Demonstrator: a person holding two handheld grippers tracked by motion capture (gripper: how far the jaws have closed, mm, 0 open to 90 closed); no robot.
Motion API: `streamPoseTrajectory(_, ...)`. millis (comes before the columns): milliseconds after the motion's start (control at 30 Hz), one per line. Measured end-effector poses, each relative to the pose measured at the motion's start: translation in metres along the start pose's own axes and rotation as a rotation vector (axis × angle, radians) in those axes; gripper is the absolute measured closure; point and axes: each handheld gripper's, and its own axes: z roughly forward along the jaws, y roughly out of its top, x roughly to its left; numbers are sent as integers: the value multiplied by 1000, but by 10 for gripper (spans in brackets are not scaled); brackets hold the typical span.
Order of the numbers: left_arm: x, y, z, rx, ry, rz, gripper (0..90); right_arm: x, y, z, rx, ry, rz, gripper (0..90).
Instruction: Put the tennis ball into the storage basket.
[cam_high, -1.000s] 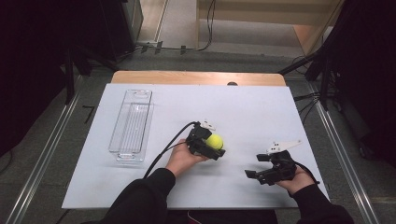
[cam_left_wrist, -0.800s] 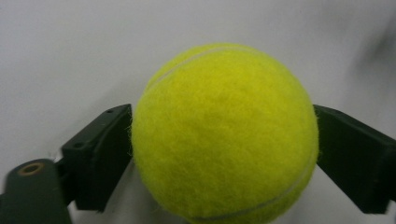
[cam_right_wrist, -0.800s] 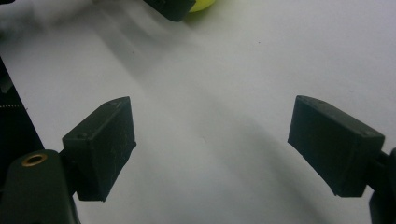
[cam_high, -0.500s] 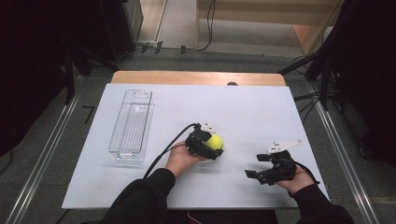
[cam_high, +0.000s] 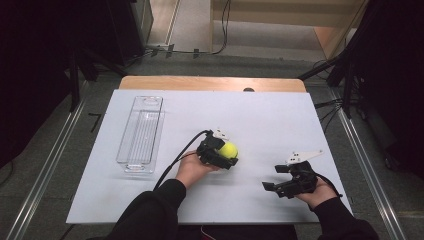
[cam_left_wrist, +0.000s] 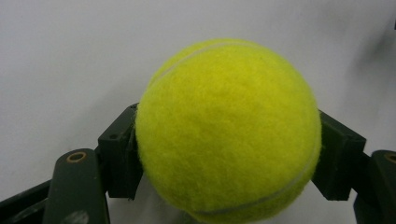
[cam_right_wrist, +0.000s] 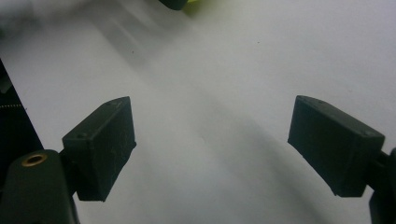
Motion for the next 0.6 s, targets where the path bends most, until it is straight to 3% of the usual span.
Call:
streamPoseTrajectory(267,1,4,-10,4,-10,-18,263,0,0,0,0,0,-1,129)
streamPoseTrajectory(600,-1,10,-27,5,-20,-12,263,0,0,0,-1,-2,0,129)
